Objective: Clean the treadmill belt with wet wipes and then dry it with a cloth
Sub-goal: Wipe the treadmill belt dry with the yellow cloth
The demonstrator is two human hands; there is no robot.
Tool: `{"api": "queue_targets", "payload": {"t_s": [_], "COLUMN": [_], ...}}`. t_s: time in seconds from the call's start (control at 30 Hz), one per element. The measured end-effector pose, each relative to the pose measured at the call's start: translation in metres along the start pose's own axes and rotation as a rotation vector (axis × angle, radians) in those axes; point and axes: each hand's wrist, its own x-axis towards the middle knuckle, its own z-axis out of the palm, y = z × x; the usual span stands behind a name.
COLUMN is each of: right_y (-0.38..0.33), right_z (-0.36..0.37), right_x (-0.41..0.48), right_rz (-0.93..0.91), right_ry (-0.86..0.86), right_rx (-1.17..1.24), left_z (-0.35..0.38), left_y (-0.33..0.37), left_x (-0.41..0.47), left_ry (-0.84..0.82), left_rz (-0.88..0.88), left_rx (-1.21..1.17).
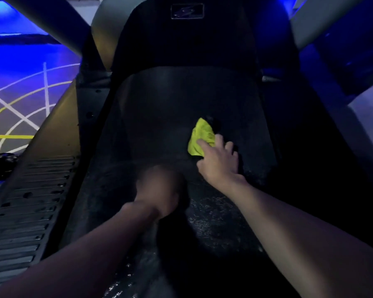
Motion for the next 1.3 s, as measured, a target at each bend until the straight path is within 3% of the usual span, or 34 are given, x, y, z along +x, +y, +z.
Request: {"api": "queue_targets", "payload": {"t_s": [0.3, 0.43, 0.67, 0.8, 1.3], "right_y": [0.118, 0.111, 0.094, 0.052, -0.233], "right_z": [-0.014, -0.018, -0.022, -0.014, 0.068], "right_x": [-0.055, -0.047, -0.020, -0.015, -0.036], "right_rz": [0.260, 0.291, 0.346, 0.268, -0.267], "right_ry": [0.194, 0.142, 0.054, 0.056, -0.038], "right_rx": [-0.303, -0.164, -0.077, -0.050, 0.128], "left_z": [0.011, 0.008, 0.000, -0.001, 0.009], "left_y": [0.071, 0.060, -0.004, -0.034, -0.148], "left_x": [0.006, 0.003, -0.011, -0.021, -0.087], "left_ry": [-0.077, -0.078, 0.050, 0.119, 0.212], "left_rz": [0.133, 0.222, 0.081, 0.027, -0.226], "left_rx": [0.074, 0.059, 0.012, -0.017, -0.124]}}
